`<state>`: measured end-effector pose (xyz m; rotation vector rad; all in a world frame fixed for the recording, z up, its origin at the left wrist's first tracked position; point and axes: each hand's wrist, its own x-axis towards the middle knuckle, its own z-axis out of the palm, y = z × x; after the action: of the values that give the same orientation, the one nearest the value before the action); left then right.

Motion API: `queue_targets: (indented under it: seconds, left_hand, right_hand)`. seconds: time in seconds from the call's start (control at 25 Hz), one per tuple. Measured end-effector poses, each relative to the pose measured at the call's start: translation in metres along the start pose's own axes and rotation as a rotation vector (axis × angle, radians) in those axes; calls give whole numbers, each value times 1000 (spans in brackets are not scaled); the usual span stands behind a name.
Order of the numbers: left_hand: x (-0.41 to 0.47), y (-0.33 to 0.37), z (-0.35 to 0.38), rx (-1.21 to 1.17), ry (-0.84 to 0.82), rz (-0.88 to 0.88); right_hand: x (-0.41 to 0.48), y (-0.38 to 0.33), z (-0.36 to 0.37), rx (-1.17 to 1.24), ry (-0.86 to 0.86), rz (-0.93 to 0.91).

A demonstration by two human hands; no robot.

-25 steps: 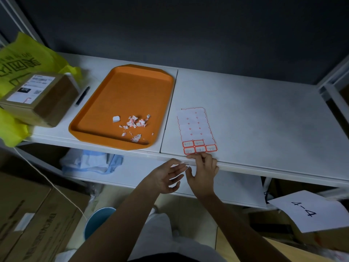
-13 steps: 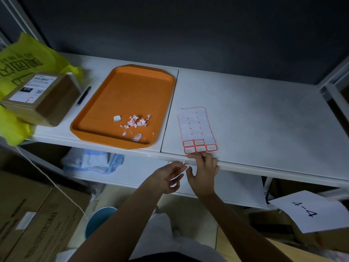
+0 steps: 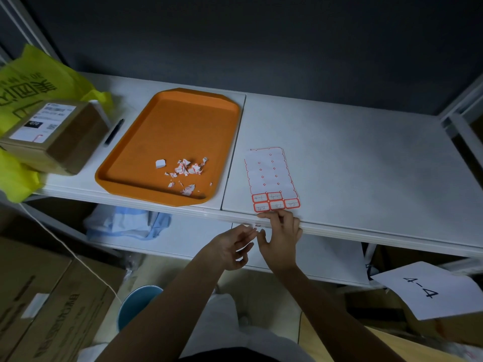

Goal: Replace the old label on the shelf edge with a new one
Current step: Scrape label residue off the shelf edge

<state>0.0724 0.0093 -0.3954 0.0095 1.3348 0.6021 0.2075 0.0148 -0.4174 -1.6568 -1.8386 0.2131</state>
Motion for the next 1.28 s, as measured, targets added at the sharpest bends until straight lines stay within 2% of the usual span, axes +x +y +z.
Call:
queue_targets:
  seconds: [0.28,0.4,0.56,0.68,0.76,0.84,0.96,1.08,1.28]
  left_hand:
    - [-8,2,2,-53,-51,-90]
    - [-10,1,3,-100,-99,-132]
    - [-12,3,1,-112,-111,-36]
    - [-15,-2,-3,-268,-146,69]
    - [-14,-5,-1,-132,-68,203]
    - [-13,-7,7,113,83,340]
    - [-12,-7,17,354,255,495]
    - [-9,-13,18,703,429,756]
    - [-8,-16,13,846,456,802]
  right_hand:
    - [0,-4,-5,50,-6,-1]
    - [0,-4,-13,195,32,16]
    - [-15,-2,-26,363,112,46]
    - [-24,5,-24,398,-15,258]
    - [-22,10,-20,434,-126,428]
    - [-15,11,-19,497,-213,542]
    - [-9,10,-19,559,-299,566]
    - [-7,8,-21,577,-327,550]
    - [-6,1,-21,646,-418,573]
